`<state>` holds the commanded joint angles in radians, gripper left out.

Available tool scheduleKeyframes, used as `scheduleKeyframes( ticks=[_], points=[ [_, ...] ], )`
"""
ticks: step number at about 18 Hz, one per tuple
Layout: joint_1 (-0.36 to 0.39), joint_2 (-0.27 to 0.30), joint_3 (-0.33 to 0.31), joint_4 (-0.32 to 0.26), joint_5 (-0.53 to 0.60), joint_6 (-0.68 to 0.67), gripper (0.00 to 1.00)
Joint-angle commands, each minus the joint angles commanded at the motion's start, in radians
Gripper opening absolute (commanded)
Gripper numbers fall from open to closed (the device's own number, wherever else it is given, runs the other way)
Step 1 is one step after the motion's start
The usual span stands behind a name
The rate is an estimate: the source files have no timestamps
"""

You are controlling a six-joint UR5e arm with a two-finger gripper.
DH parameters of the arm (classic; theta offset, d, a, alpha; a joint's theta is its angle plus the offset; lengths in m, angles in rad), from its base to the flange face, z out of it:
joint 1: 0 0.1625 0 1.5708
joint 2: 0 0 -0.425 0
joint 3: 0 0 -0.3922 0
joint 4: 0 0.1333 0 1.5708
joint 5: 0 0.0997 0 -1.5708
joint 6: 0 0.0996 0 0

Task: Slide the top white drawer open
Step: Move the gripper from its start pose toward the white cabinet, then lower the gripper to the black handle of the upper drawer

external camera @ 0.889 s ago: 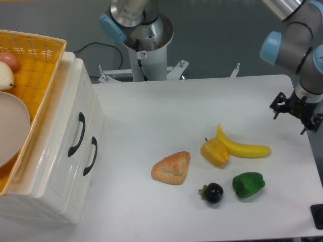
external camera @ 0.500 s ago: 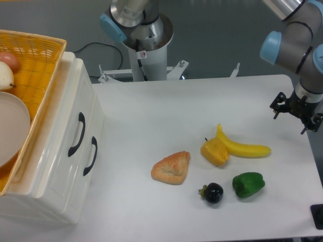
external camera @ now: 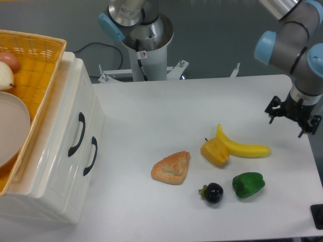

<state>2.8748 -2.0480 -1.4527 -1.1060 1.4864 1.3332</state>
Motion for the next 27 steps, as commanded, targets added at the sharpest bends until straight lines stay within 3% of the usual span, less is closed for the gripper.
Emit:
scheduleKeyframes(
  ticks=[9,16,21,25,27],
  points=[
    [-0.176,0.109,-0.097,-0.017,-0.024,-0.405,1.0],
    [-0.299,0.19,-0.117,-0.193,-0.139,-0.603,1.0],
    [-0.368,0.296,-0.117,-0.34,-0.161,-0.644,1.0],
    [-0.384,0.365,-0.117,-0.405,-0.215,-0.644,1.0],
    [-0.397,0.376,-0.117,-0.403,-0.254,-0.657,1.0]
  ],
)
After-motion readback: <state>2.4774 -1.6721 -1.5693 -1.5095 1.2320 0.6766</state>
